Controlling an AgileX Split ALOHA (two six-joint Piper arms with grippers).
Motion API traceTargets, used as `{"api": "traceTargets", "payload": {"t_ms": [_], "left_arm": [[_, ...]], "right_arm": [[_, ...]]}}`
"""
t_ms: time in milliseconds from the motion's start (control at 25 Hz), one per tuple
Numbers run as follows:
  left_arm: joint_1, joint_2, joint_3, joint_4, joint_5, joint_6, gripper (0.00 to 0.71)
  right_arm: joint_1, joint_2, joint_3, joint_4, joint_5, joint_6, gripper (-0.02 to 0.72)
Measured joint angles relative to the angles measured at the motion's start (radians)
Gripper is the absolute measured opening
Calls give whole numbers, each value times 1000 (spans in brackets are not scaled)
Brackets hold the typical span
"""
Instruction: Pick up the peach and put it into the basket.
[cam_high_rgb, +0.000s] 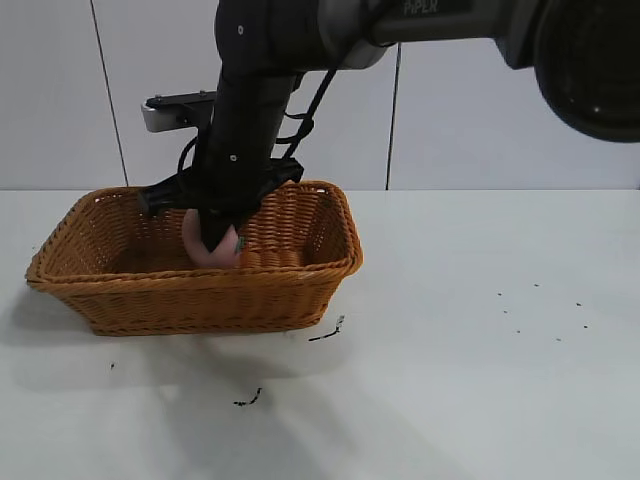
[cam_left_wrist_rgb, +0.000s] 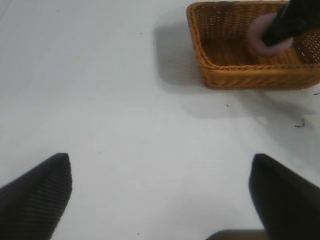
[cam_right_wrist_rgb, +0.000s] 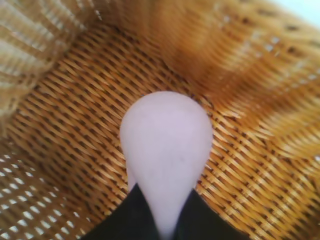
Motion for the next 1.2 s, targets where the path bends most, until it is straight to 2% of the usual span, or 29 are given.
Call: {"api": "traceTargets", "payload": {"t_ms": [200,480,720,960,1200], "left_arm": [[0,0,0,0,0,0,693],[0,0,0,0,0,0,693],[0,0,0,0,0,0,693],[0,0,0,0,0,0,693],[0,0,0,0,0,0,693]], "right_arm": [[0,-56,-13,-4,46,-11,688],[-72,-156,-158,-4,225,-13,689],[-254,-185,-182,-5,247,-4,695],[-483,-185,-182,-8,248,-1,696],[-631,-192,-174,-3,248,-1,696]]}}
